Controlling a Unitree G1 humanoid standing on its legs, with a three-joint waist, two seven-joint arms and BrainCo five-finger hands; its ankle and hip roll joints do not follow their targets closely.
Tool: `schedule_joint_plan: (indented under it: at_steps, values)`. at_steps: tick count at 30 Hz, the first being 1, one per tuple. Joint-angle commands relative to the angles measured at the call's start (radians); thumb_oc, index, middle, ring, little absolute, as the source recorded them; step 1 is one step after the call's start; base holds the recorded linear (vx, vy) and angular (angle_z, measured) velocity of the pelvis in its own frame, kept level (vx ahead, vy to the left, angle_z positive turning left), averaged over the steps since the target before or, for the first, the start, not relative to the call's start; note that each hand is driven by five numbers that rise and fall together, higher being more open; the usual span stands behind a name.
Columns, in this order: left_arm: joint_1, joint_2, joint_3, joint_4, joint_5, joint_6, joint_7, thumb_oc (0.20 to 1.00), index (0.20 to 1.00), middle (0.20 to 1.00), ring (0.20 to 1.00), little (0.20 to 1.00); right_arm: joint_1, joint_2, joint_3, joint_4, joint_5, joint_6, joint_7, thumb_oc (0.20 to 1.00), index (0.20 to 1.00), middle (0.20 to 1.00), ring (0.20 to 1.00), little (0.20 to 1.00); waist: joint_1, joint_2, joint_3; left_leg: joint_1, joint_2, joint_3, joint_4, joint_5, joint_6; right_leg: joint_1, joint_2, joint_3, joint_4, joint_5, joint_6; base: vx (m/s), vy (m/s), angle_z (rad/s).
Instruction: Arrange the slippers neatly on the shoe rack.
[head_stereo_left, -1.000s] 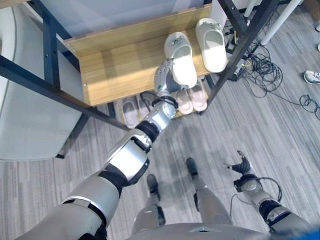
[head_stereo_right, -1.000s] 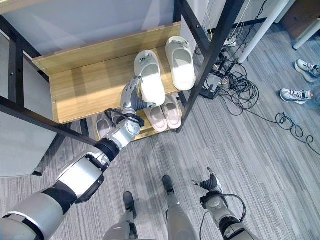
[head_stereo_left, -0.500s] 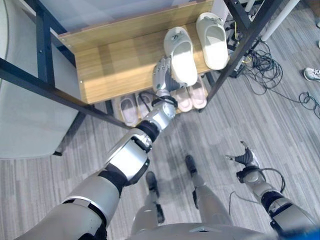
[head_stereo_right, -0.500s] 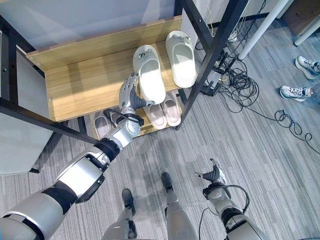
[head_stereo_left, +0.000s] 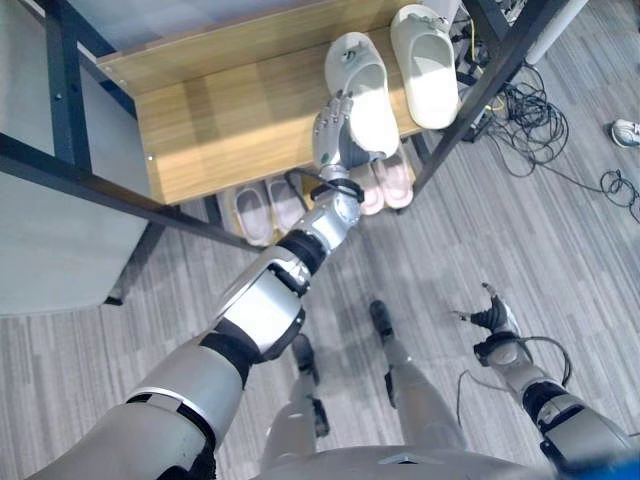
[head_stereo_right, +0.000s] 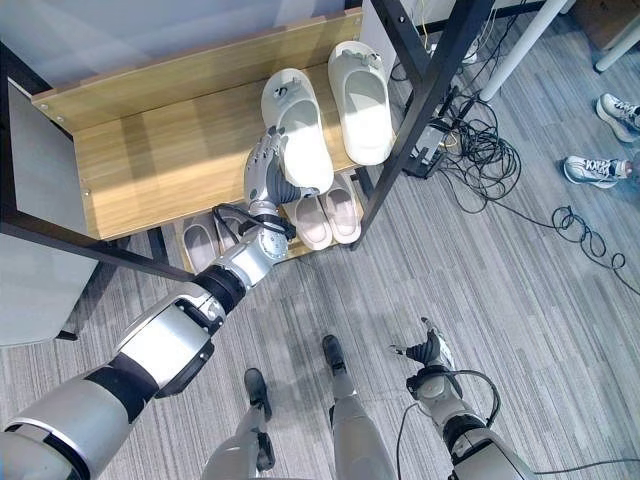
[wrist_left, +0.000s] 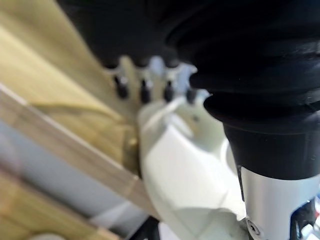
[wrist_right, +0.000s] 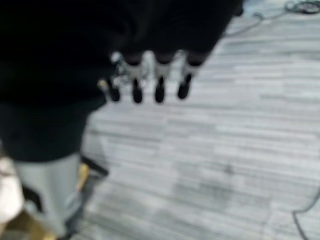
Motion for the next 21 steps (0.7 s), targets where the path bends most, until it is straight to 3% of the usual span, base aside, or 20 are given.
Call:
schedule_joint_plan:
  at_steps: [1, 21]
  values:
    - [-0.143, -0.03, 0.031, 0.114, 0.006, -0.035, 0.012, 1.0, 1.0, 1.0, 1.0, 1.0, -0.032, -0.069, -0.001, 0.039, 0.003, -0.019, -0.028, 1.0, 1.0, 1.0, 1.0, 1.0, 0.004, 0.006, 0.015, -0.009, 0.04, -0.085, 0.02, -0.049, -0.028, -0.038, -0.033, -0.107, 0.064, -0.093, 0.028, 0.0, 0.0, 0.0]
    - [-0.193, -0.041, 0.039, 0.145, -0.017, -0.035, -0.007, 1.0, 1.0, 1.0, 1.0, 1.0, -0.022, -0.072, 0.001, 0.042, 0.009, -0.031, -0.024, 1.0, 1.0, 1.0, 1.0, 1.0, -0.012, -0.008, 0.004, -0.056, 0.055, -0.092, 0.044, -0.048, -0.035, -0.068, -0.024, -0.118, 0.066, -0.088, 0.022, 0.0, 0.0, 0.0]
